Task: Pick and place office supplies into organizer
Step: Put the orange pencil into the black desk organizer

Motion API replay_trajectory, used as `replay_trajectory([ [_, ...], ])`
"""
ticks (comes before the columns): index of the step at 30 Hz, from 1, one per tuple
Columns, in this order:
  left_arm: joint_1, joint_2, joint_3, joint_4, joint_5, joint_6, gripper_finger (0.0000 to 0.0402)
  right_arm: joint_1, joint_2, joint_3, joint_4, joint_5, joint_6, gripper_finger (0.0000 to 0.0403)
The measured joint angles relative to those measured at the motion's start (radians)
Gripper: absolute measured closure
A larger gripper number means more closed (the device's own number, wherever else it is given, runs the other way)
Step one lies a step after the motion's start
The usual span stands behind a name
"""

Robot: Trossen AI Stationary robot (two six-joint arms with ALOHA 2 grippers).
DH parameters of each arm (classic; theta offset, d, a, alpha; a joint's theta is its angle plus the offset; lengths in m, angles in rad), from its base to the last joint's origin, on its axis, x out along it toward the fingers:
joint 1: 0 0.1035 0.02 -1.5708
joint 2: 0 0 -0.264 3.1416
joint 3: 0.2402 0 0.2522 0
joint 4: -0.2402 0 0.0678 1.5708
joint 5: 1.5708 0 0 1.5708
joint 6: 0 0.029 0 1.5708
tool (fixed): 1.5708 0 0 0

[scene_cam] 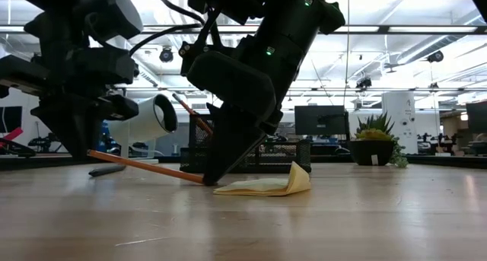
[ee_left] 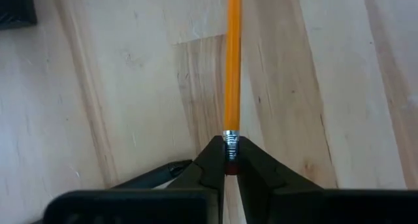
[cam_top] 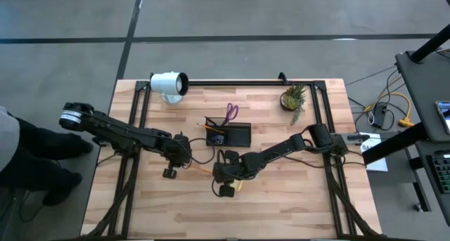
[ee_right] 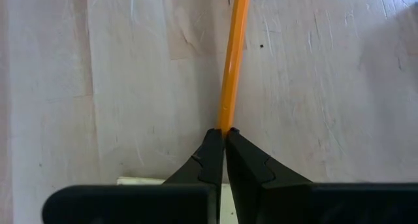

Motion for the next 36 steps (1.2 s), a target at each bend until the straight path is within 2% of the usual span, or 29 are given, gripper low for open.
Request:
replay_trajectory([
  [6,0.000,-0.002,0.025,-0.034,-0.040,0.023,0.0394,0.000,-0.008,0.006,-0.025,0.001,0.003,0.0394],
  [9,0.000,-0.003,0.063,-0.109,-0.090,0.048,0.0395,0.004,-0.017,0.006,-0.078,0.050,0.028,0.0394],
  [16,0.001,-0.007,0.245,-0.379,-0.327,0.144,0.0396,0.019,-0.056,0.006,-0.253,0.261,0.214,0.0394],
  [19,0.002,-0.008,0.347,-0.509,-0.442,0.202,0.0396,0.031,-0.073,0.006,-0.297,0.306,0.277,0.0394],
  [25,0.017,-0.007,0.549,-0.691,-0.667,0.346,0.0396,0.053,-0.087,0.006,-0.340,0.348,0.344,0.0394],
  [29,0.073,0.013,0.655,-0.759,-0.794,0.499,0.0396,0.063,-0.087,0.006,-0.371,0.368,0.406,0.0394],
  [36,0.186,0.119,0.712,-0.768,-0.846,0.751,0.0397,0.064,-0.087,0.006,-0.373,0.369,0.416,0.0394],
])
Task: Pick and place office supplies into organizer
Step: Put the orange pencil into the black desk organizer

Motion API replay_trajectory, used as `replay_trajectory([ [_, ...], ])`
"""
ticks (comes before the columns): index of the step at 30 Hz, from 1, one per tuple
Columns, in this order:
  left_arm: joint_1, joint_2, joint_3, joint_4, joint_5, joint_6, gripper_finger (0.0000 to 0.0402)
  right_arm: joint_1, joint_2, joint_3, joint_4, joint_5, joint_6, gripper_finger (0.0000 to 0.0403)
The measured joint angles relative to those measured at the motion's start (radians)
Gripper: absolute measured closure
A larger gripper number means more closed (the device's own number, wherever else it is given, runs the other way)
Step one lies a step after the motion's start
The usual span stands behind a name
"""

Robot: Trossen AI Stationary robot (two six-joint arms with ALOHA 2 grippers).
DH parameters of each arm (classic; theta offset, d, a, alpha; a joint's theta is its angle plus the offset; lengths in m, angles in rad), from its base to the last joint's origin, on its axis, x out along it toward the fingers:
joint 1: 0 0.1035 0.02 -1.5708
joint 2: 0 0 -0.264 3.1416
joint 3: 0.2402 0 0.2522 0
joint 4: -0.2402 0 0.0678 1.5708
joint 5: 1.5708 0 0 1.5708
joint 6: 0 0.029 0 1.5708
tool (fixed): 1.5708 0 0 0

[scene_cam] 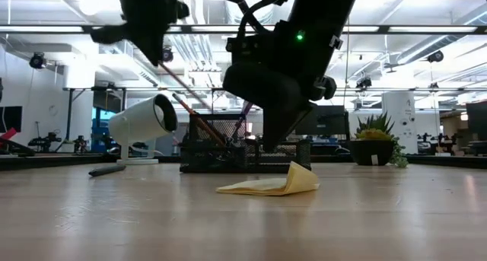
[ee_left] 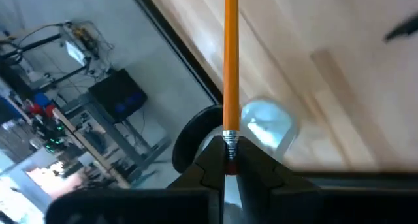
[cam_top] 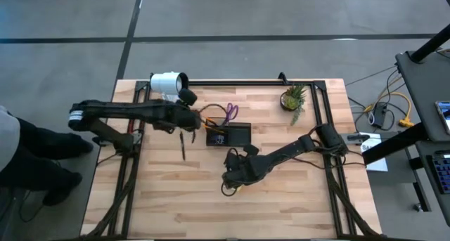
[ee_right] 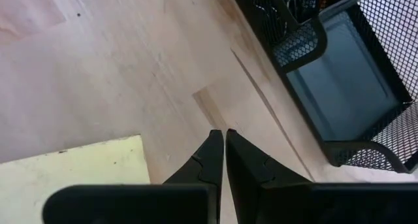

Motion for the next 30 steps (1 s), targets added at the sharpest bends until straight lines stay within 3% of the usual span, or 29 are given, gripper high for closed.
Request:
replay_trajectory([
  [5,0.017,0.094,0.014,0.019,-0.059,0.101,0.0397,0.001,0.000,0.000,0.001,0.007,0.035,0.0394],
  [18,-0.004,0.208,0.029,0.082,-0.038,0.164,0.0395,0.006,0.000,0.000,0.003,0.050,0.022,0.0394],
  [30,-0.044,0.226,0.027,0.214,-0.014,0.137,0.0337,0.007,0.000,0.000,0.004,0.052,-0.005,0.0394],
])
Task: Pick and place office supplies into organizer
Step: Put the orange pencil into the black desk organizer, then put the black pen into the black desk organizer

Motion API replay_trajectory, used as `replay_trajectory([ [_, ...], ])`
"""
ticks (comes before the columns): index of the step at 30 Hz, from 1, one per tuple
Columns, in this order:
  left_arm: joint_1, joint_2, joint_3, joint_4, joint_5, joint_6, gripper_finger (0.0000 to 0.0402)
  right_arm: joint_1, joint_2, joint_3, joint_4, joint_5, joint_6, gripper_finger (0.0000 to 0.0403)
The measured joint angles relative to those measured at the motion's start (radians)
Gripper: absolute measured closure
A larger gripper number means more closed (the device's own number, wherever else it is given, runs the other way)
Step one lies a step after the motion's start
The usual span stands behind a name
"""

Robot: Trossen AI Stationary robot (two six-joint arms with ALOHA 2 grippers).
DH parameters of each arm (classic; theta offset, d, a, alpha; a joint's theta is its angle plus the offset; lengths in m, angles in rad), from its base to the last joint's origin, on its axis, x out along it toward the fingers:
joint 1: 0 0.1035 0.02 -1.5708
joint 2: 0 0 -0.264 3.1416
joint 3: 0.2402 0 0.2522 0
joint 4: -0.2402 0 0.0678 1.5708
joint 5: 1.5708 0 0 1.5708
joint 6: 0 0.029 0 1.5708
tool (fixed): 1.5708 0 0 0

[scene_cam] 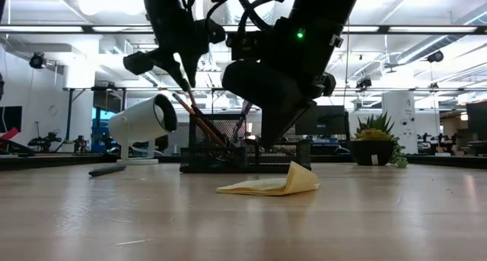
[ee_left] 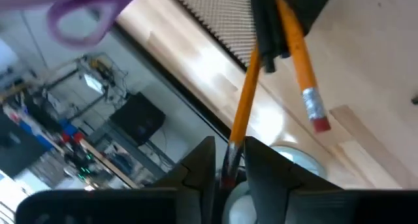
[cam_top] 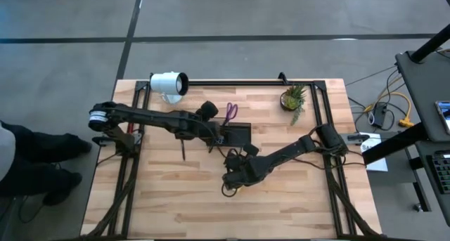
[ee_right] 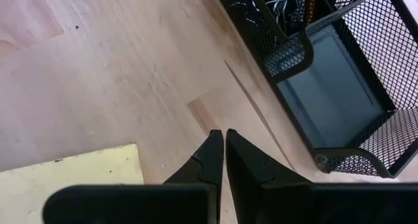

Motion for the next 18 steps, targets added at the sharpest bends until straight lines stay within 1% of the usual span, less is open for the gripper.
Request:
replay_trajectory([
  [4,-0.002,-0.069,0.000,-0.003,-0.002,-0.102,0.0325,0.000,0.000,0.000,0.000,0.000,-0.005,0.0394],
  [8,-0.002,-0.151,-0.002,-0.001,-0.001,-0.193,0.0322,0.000,0.000,-0.002,0.001,0.000,-0.016,0.0394],
  [9,0.000,-0.177,-0.002,-0.004,0.000,-0.236,0.0322,0.000,0.000,-0.004,0.001,0.000,-0.016,0.0394],
  [11,0.009,-0.226,0.001,-0.035,0.019,-0.370,0.0322,0.000,0.000,-0.006,0.001,0.000,-0.016,0.0394],
  [13,0.022,-0.273,0.002,-0.089,0.096,-0.529,0.0322,0.000,0.000,-0.009,0.001,0.000,-0.019,0.0394],
  [15,0.032,-0.312,-0.009,-0.139,0.200,-0.682,0.0322,0.000,0.000,-0.010,0.001,0.000,-0.019,0.0394],
  [16,0.034,-0.333,-0.020,-0.152,0.243,-0.737,0.0322,0.000,0.000,-0.010,0.001,0.000,-0.021,0.0394],
  [18,0.028,-0.369,-0.044,-0.153,0.288,-0.774,0.0322,-0.002,0.000,-0.010,0.000,-0.001,-0.023,0.0394],
])
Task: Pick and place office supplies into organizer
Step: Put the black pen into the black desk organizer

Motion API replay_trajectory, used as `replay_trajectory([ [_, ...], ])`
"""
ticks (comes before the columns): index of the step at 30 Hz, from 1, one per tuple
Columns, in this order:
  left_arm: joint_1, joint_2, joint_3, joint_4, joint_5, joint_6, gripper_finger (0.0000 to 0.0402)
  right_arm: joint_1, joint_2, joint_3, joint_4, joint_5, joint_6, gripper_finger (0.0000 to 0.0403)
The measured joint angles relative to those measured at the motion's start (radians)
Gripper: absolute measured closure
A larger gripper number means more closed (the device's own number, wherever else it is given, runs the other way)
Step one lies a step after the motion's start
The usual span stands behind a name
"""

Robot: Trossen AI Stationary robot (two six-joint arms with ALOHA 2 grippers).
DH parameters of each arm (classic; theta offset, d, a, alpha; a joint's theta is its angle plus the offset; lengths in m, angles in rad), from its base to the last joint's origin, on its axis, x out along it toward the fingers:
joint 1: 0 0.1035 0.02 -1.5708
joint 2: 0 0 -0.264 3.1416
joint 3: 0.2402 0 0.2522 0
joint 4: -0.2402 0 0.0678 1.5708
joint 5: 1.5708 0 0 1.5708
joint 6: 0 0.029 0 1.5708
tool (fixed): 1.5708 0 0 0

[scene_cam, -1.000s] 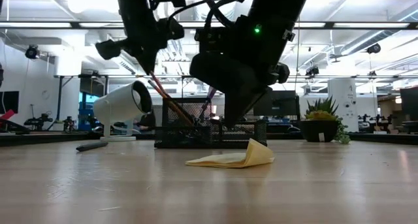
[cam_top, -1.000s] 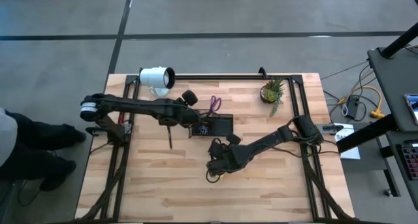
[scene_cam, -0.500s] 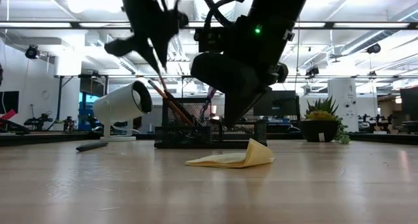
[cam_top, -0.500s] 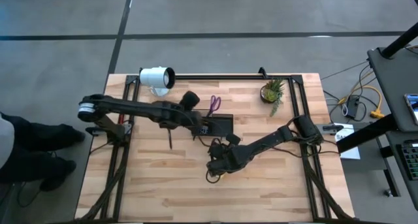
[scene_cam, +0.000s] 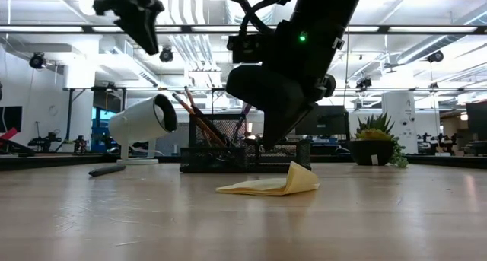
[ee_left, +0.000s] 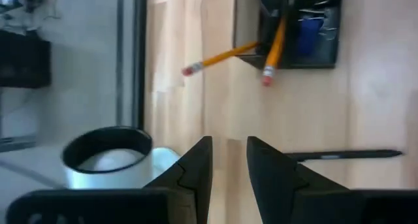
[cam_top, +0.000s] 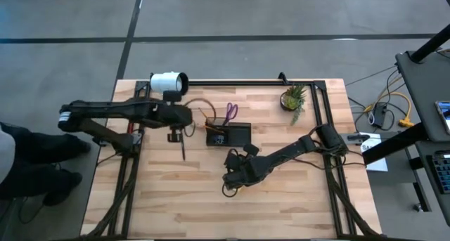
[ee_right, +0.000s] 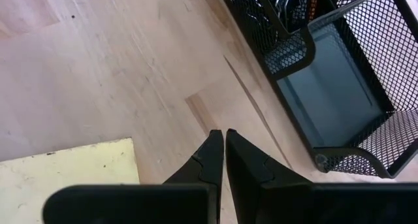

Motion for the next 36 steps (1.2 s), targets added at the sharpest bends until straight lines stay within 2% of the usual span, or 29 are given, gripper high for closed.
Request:
replay_trajectory([
  [4,-0.014,-0.058,-0.045,-0.022,0.012,-0.149,0.0322,-0.003,0.000,0.000,-0.003,-0.004,-0.016,0.0394],
  [8,-0.010,-0.142,-0.131,-0.063,0.025,-0.437,0.0322,-0.011,0.000,0.000,-0.006,-0.049,-0.038,0.0394],
  [11,0.009,-0.199,-0.251,0.030,0.102,-0.665,0.0322,-0.030,0.000,-0.004,-0.006,-0.113,-0.002,0.0394],
  [14,0.015,-0.228,-0.393,0.160,0.214,-0.817,0.0322,-0.065,0.000,-0.020,-0.008,-0.169,0.068,0.0394],
  [18,0.018,-0.244,-0.559,0.293,0.228,-0.997,0.0322,-0.119,0.000,-0.030,-0.009,-0.241,0.103,0.0394],
  [22,0.047,-0.237,-0.655,0.349,0.224,-1.132,0.0322,-0.163,0.000,-0.032,-0.011,-0.293,0.101,0.0394],
  [25,0.083,-0.223,-0.694,0.362,0.212,-1.177,0.0322,-0.183,-0.001,-0.030,-0.014,-0.296,0.074,0.0394],
  [30,0.152,-0.163,-0.721,0.481,0.233,-1.175,0.0322,-0.212,-0.003,-0.023,-0.010,-0.303,0.002,0.0393],
  [36,0.185,-0.048,-0.695,0.602,0.253,-1.114,0.0322,-0.248,-0.006,-0.023,-0.005,-0.336,-0.041,0.0366],
])
